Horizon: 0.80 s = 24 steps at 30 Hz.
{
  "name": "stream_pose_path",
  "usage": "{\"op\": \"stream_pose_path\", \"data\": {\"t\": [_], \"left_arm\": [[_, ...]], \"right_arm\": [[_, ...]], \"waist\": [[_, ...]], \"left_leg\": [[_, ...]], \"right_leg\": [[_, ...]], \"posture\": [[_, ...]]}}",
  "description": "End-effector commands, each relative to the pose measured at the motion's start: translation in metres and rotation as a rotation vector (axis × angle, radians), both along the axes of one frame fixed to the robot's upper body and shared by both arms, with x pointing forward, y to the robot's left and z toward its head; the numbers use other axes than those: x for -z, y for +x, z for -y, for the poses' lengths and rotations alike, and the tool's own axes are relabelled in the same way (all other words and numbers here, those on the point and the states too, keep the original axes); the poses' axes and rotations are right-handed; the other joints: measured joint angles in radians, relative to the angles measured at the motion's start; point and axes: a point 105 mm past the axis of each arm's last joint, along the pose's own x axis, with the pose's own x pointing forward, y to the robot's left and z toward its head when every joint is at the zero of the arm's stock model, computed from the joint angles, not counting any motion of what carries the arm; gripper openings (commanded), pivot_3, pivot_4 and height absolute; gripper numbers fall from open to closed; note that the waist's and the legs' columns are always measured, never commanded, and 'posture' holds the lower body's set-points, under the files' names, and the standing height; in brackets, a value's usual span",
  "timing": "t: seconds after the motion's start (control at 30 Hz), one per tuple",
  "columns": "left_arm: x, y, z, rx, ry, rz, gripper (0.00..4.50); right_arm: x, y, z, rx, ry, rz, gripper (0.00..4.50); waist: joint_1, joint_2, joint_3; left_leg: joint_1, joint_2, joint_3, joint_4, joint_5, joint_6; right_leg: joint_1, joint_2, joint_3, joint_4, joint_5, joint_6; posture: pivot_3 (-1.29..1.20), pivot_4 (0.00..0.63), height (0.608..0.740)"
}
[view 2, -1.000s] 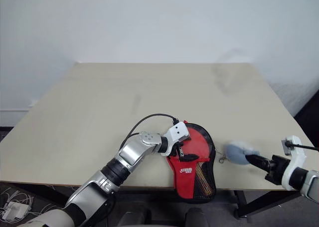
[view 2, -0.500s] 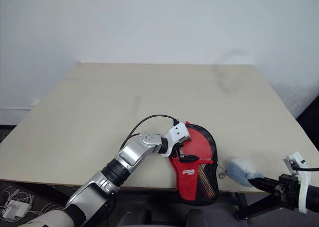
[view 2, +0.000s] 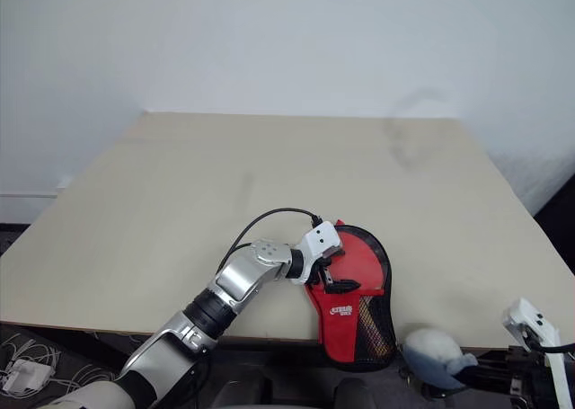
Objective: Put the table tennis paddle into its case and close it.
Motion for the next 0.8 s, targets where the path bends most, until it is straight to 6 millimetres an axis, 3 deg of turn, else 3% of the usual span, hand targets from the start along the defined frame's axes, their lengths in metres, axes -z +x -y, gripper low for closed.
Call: {"op": "stream_pose_path", "data": {"t": [0.03, 0.2, 0.43, 0.6, 0.63, 0.8], "left_arm": [[0.049, -0.012, -0.024, -0.057, 0.160, -0.156, 4.50], [0.049, -0.012, -0.023, -0.054, 0.161, -0.154, 4.50], [0.049, -0.012, -0.023, -0.044, 0.165, -0.155, 4.50], [0.048, -0.012, -0.024, -0.042, 0.168, -0.158, 4.50], [0.048, -0.011, -0.024, -0.042, 0.169, -0.158, 4.50], [0.048, -0.011, -0.024, -0.046, 0.169, -0.161, 4.50]], "right_arm": [[-0.012, -0.005, -0.012, -0.131, -0.002, 0.036, 0.02], [-0.013, -0.017, -0.037, -0.276, 0.021, 0.052, 0.02], [-0.007, 0.003, -0.015, -0.209, -0.036, 0.151, 0.02], [-0.008, 0.025, -0.018, -0.166, -0.014, 0.233, 0.02], [-0.009, 0.028, -0.020, -0.159, -0.003, 0.242, 0.54], [-0.028, 0.066, -0.028, -0.031, 0.088, 0.366, 2.17]], "waist": [[0.000, 0.000, 0.000], [0.000, 0.000, 0.000], [-0.001, -0.003, -0.001], [-0.001, -0.003, -0.001], [-0.001, -0.003, -0.001], [-0.001, -0.002, -0.001]], "left_leg": [[0.000, 0.000, 0.000, 0.000, 0.000, 0.000], [0.000, 0.000, 0.000, 0.000, 0.000, 0.000], [-0.001, 0.001, 0.003, 0.000, -0.002, 0.003], [0.000, 0.002, 0.002, -0.001, -0.002, 0.003], [0.000, 0.002, 0.002, -0.001, -0.002, 0.003], [0.000, 0.002, 0.002, -0.001, -0.002, 0.003]], "right_leg": [[0.000, 0.000, 0.000, 0.000, 0.000, 0.000], [0.001, 0.000, -0.001, -0.003, 0.000, 0.000], [0.004, -0.001, -0.001, -0.014, 0.000, 0.000], [0.003, -0.001, -0.002, -0.013, 0.000, 0.000], [0.003, -0.001, -0.002, -0.013, 0.000, 0.000], [0.003, -0.001, -0.002, -0.013, 0.000, 0.000]], "posture": [[0.00, 0.000, 0.740], [0.00, 0.000, 0.740], [0.00, 0.000, 0.740], [0.00, 0.000, 0.740], [0.00, 0.000, 0.740], [0.00, 0.000, 0.740]]}}
